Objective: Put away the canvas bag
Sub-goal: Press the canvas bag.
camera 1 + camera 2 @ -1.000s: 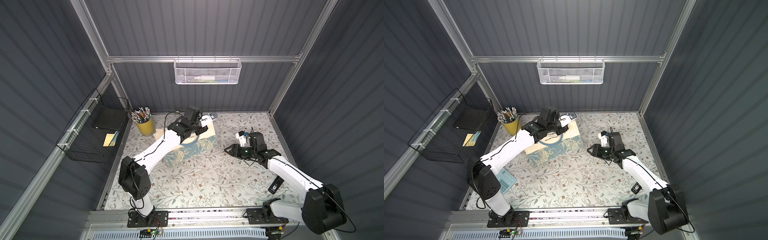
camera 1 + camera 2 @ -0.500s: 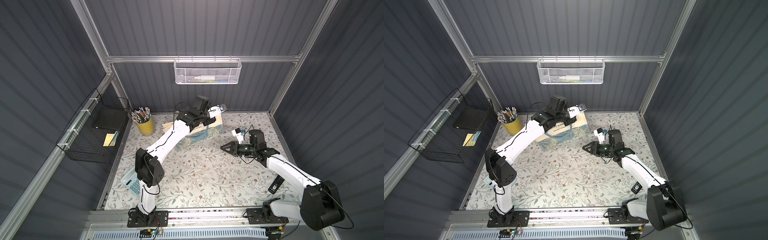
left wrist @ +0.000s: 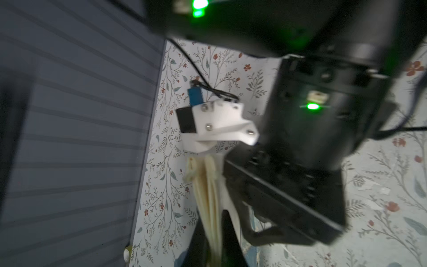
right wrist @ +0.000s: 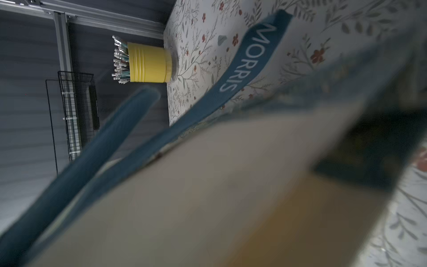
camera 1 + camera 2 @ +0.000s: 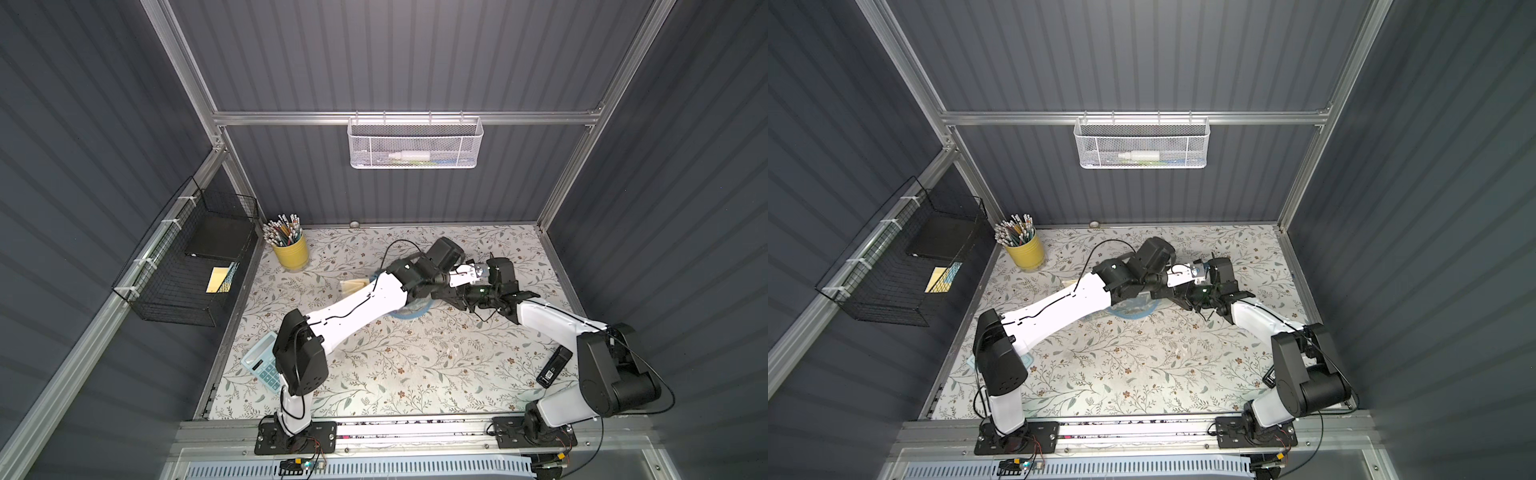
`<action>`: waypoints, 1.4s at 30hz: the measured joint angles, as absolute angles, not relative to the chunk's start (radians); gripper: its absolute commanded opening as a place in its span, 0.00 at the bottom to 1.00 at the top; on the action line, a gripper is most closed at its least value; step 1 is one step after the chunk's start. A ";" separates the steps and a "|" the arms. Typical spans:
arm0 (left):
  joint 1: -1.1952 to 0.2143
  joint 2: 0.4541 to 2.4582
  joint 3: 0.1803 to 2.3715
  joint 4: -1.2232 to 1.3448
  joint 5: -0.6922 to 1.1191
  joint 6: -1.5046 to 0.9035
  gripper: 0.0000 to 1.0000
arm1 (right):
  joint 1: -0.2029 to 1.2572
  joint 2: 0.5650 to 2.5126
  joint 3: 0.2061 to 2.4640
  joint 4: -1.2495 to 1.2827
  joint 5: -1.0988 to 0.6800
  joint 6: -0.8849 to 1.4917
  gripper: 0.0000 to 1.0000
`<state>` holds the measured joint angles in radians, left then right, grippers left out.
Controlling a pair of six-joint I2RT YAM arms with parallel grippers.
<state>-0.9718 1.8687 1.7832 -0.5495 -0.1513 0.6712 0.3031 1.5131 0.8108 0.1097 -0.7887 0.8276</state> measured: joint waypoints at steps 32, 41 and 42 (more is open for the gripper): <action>-1.046 1.628 1.735 -0.720 0.019 0.733 0.00 | 0.175 1.486 0.818 0.044 -0.715 0.654 0.24; -0.992 1.625 1.776 -0.808 0.299 0.748 0.00 | 0.167 1.822 1.153 -0.002 -1.010 0.484 0.22; -0.984 1.627 1.776 -0.812 0.324 0.746 0.00 | 0.167 1.840 1.173 -0.012 -1.027 0.469 0.22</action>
